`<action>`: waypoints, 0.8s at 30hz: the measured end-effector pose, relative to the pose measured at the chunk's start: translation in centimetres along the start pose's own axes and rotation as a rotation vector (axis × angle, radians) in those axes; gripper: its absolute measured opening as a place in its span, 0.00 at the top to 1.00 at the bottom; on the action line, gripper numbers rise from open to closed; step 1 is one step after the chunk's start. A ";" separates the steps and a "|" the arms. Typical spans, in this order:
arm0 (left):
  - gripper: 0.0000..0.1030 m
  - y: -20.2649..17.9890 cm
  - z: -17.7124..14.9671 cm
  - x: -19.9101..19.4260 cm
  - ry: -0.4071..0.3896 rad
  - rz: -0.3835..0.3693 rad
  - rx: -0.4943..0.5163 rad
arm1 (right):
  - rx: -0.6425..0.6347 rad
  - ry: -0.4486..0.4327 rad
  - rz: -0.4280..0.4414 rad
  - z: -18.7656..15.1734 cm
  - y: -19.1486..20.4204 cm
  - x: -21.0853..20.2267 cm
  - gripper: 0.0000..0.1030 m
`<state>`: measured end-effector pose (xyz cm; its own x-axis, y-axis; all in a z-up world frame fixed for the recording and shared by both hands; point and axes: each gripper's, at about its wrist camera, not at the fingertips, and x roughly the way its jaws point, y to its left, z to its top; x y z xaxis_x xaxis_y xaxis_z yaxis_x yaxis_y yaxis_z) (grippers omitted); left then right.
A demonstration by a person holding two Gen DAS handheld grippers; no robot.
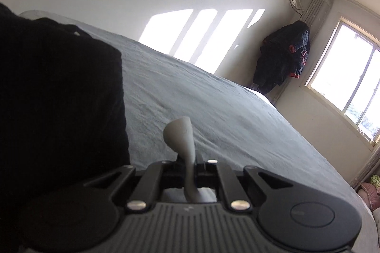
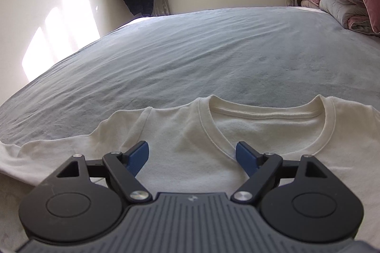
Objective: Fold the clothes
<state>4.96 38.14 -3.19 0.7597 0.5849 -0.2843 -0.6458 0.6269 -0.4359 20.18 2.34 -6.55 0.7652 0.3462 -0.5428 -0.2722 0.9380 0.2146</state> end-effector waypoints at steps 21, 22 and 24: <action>0.57 -6.8 0.1 -0.2 0.009 0.176 0.393 | 0.039 -0.007 0.037 0.4 -0.6 -0.4 0.18; 0.57 -7.8 -0.5 -0.2 0.041 0.124 0.399 | 0.046 -0.010 0.042 0.4 -0.7 -0.5 0.18; 0.57 -9.8 -1.8 0.0 0.114 0.018 0.411 | 0.055 -0.012 0.044 0.7 -1.0 -0.7 0.18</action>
<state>11.44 31.03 -0.49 0.7368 0.5516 -0.3910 -0.6184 0.7835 -0.0601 20.29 1.15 -5.81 0.7603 0.3865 -0.5222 -0.2733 0.9195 0.2825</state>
